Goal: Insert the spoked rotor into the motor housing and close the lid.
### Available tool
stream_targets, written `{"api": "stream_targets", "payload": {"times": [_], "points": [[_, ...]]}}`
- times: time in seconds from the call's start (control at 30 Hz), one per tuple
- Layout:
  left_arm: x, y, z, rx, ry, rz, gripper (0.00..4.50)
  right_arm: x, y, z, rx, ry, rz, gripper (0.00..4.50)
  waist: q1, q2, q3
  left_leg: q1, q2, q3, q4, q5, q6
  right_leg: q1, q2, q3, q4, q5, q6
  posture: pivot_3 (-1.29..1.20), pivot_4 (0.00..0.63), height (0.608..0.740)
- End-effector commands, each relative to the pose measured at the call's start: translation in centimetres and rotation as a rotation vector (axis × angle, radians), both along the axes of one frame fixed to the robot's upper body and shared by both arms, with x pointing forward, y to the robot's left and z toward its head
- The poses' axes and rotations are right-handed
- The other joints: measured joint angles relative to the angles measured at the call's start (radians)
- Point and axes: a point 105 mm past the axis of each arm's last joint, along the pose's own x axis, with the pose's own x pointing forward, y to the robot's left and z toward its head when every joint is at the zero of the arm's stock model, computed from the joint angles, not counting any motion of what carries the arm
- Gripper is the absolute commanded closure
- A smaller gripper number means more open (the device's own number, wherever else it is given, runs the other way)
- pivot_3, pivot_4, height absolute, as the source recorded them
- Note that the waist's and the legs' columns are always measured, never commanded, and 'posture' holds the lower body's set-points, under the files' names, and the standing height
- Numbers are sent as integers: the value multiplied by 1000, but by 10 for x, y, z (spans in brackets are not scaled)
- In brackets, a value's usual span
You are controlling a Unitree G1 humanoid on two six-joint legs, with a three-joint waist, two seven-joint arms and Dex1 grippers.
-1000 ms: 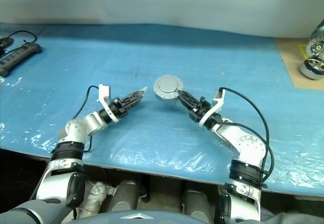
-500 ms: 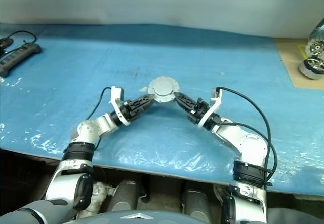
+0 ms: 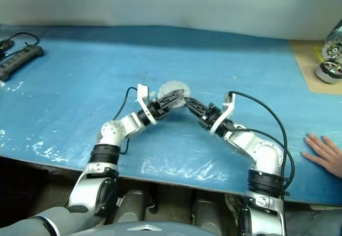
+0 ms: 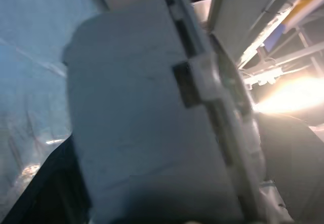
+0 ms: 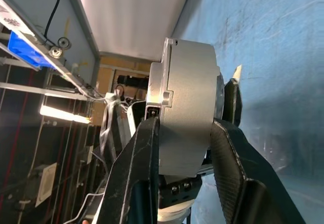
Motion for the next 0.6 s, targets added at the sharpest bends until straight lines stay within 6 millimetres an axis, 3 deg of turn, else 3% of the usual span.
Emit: {"api": "stream_targets", "payload": {"times": [0.03,0.17,0.4,0.5,0.6], "points": [[6,4,12,-25,-25,40,552,-5,6,20,45,-80,30,3383,0,0,0,0,0,0,0,0,0,0,0,0,0,0,0,0,150,740],[11,10,5,22,5,90,1653,-4,5,18,37,-73,26,3383,3,0,0,-2,0,-1,2,0,1,0,0,-1,0,0,0,0,150,740],[0,8,11,-13,-7,55,1712,-1,6,16,26,-65,15,3383,1,0,0,-3,0,-2,7,-1,2,1,0,-2,1,-1,-1,0,150,740],[5,6,5,54,15,85,1713,3,5,13,-49,-83,-15,3383,3,0,0,-3,1,-2,9,-2,2,1,0,-2,2,-1,-1,0,150,740],[9,8,11,27,12,108,1718,12,-3,10,-113,-94,-110,3383,3,0,0,-3,1,-2,10,-2,1,1,-1,-2,3,0,-1,0,150,740]]}}
